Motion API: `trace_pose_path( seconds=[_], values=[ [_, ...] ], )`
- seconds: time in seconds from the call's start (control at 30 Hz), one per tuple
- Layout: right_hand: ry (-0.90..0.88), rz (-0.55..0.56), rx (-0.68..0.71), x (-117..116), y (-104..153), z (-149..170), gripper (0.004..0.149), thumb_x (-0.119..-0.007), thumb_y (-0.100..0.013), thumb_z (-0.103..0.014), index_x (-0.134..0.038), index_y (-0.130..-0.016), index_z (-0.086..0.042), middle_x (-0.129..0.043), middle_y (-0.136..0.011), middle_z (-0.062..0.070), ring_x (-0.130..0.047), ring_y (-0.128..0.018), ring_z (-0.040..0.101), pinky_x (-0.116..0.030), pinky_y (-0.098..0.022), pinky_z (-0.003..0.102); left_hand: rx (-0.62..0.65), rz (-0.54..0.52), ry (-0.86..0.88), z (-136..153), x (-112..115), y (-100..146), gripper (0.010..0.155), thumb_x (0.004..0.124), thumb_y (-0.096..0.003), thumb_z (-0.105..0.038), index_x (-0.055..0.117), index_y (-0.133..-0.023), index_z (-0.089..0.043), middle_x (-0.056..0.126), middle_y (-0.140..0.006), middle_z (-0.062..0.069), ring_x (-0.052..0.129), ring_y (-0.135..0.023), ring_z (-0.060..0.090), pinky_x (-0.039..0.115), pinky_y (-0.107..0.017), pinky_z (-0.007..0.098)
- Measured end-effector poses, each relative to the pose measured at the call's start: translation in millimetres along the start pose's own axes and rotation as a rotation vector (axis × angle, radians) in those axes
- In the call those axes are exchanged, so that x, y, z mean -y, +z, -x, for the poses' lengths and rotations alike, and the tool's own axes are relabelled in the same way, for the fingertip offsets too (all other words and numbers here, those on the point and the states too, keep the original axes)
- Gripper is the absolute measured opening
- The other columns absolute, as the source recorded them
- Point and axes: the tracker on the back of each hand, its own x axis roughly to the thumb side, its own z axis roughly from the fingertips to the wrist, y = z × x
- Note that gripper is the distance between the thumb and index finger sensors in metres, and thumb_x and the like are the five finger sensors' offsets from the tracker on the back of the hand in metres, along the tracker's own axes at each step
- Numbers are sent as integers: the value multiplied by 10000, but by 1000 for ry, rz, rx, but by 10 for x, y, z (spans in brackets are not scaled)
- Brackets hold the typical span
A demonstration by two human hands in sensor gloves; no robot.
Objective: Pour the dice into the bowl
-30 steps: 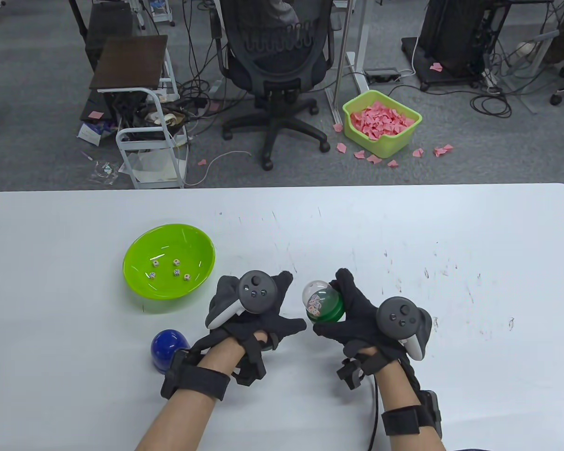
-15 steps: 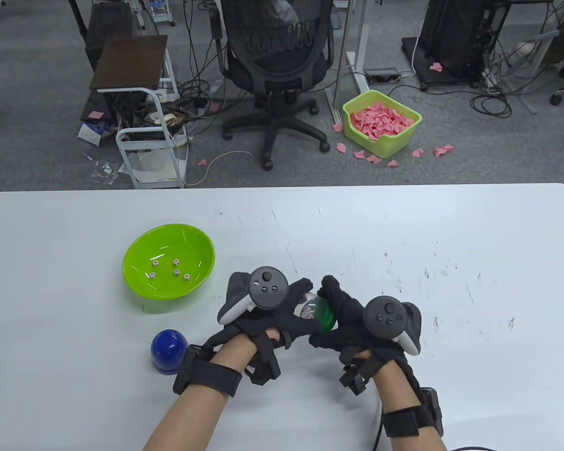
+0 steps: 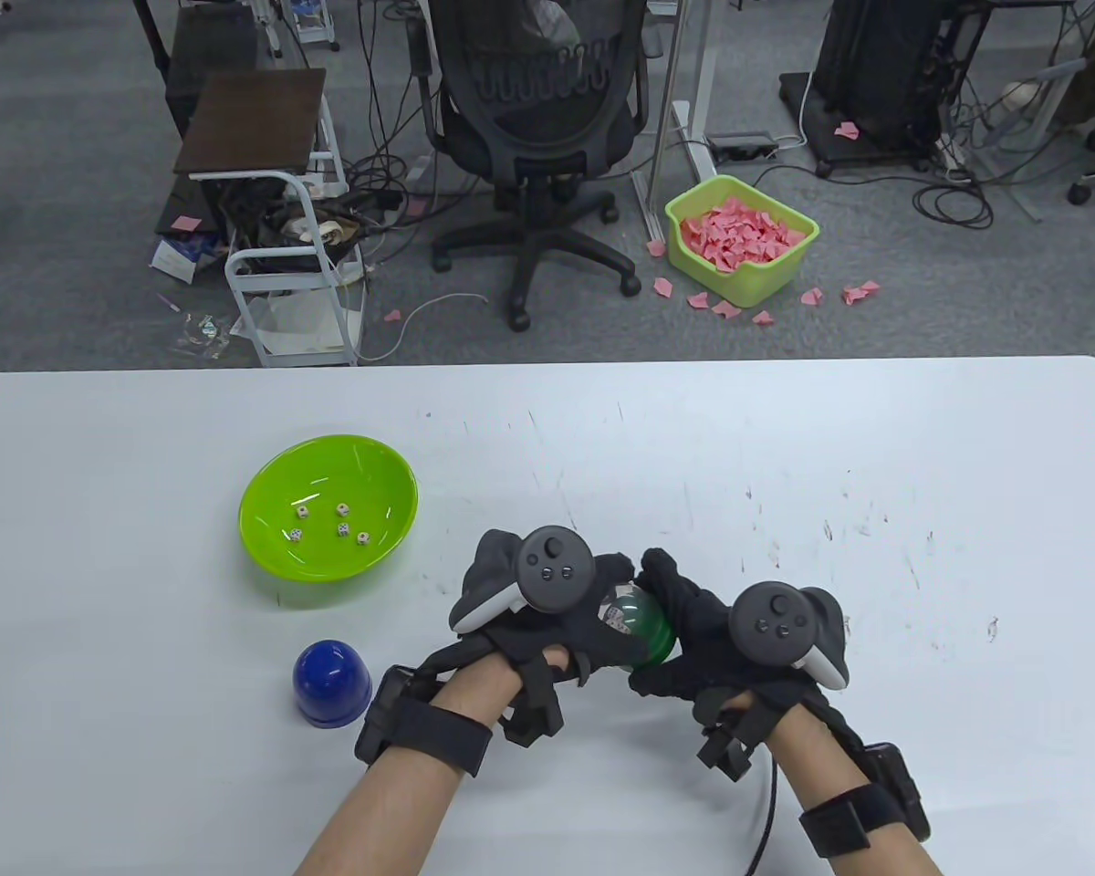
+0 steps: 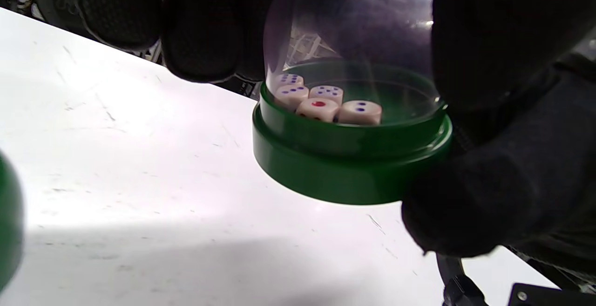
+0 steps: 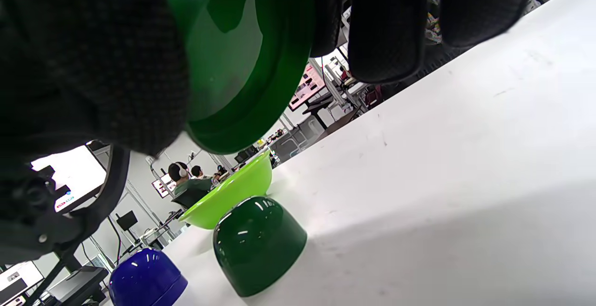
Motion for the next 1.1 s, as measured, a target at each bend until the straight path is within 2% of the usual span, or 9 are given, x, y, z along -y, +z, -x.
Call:
trace_pose_path(
  seconds=[0.07,0.2,0.57,0.73,0.87,1.1],
  values=[
    [-2,2,1,40,89,66,1145,-1034,-291,-429,-305,-1086,-44,-665,-1083,199,-835,-758,509,-661,-593,724,3,39,-7,-81,55,-37,914,932,-365,-627,504,-1092,-277,815,-954,172,864,-812,398,725,-682,606],
    [-40,42,-11,63,214,195,1144,-1035,-287,-451,-320,-1087,-54,-684,-1075,184,-858,-729,485,-677,-587,712,21,37,-61,-226,129,-111,847,927,-363,-632,606,-1057,-270,834,-935,182,880,-788,398,737,-667,604],
    [-12,122,-49,95,249,283,1137,-1050,-263,-464,-361,-1081,-77,-710,-1068,148,-900,-660,416,-706,-587,682,-12,-26,-193,-406,151,-195,839,941,-342,-641,663,-1031,-250,890,-884,181,932,-721,372,780,-628,583],
    [-10,178,-62,111,256,281,1138,-1045,-265,-483,-368,-1081,-70,-732,-1054,154,-904,-649,405,-719,-582,673,-49,-79,-170,-379,96,-194,846,923,-341,-676,682,-1018,-228,923,-846,171,955,-687,357,796,-610,576],
    [-27,197,-95,137,271,347,1134,-1045,-264,-482,-371,-1081,-77,-719,-1060,151,-894,-669,420,-708,-585,682,-96,-153,-83,-320,5,-186,855,883,-355,-724,686,-1014,-216,943,-817,151,964,-669,345,799,-603,569],
    [-93,241,-184,267,324,518,1129,-1042,-274,-460,-356,-1084,-76,-706,-1072,156,-880,-686,441,-692,-587,697,-151,-166,-75,-184,-43,-219,857,818,-396,-717,585,-1073,-246,876,-911,137,906,-757,357,749,-652,575]
  ],
)
